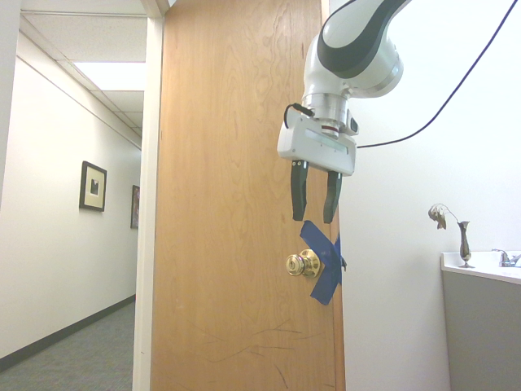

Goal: Shut the door

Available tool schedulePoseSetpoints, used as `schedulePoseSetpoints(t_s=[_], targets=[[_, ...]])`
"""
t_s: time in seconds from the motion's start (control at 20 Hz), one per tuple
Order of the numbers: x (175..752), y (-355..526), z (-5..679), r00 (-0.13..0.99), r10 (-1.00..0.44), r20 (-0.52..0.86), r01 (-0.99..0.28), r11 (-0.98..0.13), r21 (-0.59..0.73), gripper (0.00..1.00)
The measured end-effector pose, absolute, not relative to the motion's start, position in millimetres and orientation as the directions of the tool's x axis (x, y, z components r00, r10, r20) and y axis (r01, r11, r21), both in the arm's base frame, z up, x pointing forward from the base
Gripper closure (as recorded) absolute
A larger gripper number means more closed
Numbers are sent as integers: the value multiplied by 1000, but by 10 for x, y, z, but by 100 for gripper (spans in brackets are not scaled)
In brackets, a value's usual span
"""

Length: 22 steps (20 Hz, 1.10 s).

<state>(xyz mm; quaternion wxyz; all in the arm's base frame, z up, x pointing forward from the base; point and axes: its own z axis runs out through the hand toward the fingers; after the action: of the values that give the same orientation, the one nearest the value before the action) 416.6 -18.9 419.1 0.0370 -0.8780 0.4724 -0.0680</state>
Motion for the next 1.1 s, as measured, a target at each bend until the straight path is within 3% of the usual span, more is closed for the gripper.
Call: schedulePoseSetpoints(t_s=[0.6,1.1], targets=[[3591,-811,4977,382,-918,104,-896,-395,-201,0],[3222,-1596,5093,205,-976,75,-948,-217,-232,0]])
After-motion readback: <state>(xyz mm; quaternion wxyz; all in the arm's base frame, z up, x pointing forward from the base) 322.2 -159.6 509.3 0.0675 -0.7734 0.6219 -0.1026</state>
